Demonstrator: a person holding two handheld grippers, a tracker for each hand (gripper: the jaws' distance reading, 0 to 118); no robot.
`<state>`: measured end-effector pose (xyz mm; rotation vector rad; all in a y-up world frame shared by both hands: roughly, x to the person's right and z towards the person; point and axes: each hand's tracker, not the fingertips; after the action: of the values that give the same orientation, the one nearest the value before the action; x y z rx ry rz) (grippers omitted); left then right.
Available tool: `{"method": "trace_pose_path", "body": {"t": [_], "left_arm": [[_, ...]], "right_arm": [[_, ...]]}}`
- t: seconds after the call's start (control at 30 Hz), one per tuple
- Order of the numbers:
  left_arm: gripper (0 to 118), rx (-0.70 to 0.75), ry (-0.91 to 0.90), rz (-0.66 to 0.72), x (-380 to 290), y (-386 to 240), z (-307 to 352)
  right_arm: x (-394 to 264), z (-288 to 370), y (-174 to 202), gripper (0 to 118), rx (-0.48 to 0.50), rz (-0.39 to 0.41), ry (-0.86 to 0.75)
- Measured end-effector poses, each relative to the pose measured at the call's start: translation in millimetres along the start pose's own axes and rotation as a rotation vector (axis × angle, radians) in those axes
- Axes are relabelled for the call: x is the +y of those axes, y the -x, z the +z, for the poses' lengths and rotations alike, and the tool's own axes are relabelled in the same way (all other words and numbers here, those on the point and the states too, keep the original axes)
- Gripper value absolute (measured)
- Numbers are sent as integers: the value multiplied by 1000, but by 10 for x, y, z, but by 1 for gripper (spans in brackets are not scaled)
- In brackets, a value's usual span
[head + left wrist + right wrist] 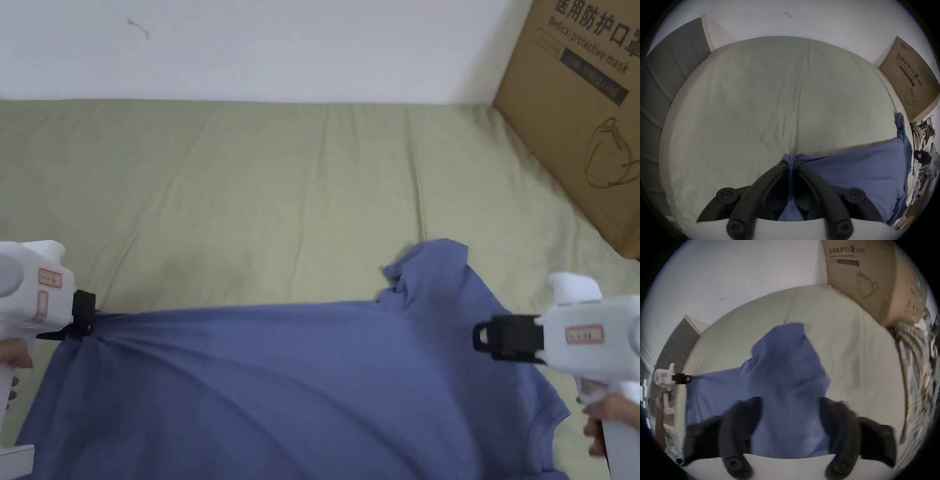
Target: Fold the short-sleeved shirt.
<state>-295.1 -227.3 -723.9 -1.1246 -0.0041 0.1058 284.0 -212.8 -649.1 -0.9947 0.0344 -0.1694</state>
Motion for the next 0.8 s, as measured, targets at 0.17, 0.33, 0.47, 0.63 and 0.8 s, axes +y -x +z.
{"method": "trace_pose_path", "body": {"t": [0.17, 0.33, 0.47, 0.63, 0.8], "left_arm": [[1, -10, -4, -21, 20, 12, 50], [1, -4, 5, -30, 6, -25, 15], [1, 10, 11, -66, -9, -71, 57], [1, 5, -17, -34, -25, -75, 285], [1, 16, -46, -51, -110, -143, 666]], "right_arm": [[435, -431, -54, 97, -42, 30, 112], [381, -926, -59, 90, -104, 79, 244], [371, -722, 44, 59, -126, 75, 166], [415, -560, 26, 3, -16, -12, 133], [487, -89, 227, 3, -50, 59, 69]]}}
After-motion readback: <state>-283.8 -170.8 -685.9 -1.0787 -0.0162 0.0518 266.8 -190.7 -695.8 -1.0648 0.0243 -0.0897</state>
